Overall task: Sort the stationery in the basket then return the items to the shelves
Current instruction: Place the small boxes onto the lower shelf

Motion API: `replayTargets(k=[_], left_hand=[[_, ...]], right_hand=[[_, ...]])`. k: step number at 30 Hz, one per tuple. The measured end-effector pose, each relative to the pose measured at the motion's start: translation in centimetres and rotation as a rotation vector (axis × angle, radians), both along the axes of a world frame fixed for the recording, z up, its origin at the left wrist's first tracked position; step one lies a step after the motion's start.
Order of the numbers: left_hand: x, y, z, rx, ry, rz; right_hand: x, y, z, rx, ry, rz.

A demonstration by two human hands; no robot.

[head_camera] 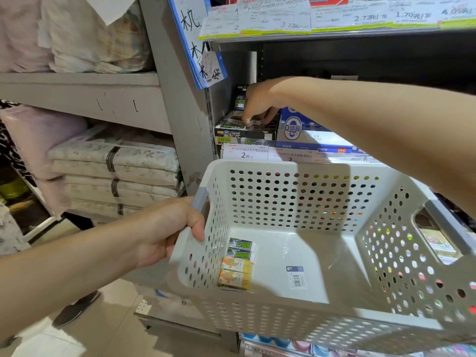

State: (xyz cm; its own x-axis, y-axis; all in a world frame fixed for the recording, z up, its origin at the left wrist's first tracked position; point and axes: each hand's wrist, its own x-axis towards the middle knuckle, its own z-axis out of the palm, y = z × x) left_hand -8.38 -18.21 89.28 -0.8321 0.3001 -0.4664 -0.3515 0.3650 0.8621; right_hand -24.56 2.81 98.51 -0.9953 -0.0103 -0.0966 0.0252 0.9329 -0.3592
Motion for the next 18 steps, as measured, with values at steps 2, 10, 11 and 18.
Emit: replayTargets(k=[2, 10, 11, 18], left_hand=[[-0.1, 0.0, 0.1, 0.006, -0.002, -0.003], [-1.1, -0.5, -0.6, 0.04, -0.027, -0.064], [-1.1, -0.5, -0.6, 0.052, -0.028, -0.069], [-1.2, -0.3, -0.6, 0.036, -0.012, -0.058]], right_hand=[[-0.3, 0.1, 0.0, -0.043, 0.001, 0.033], [-0.3, 0.5, 0.1, -0.181, -0.064, 0.131], [-0.3, 0.5, 0.1, -0.189, -0.066, 0.142], [-0.2, 0.5, -0.2, -0.258, -0.097, 0.172]])
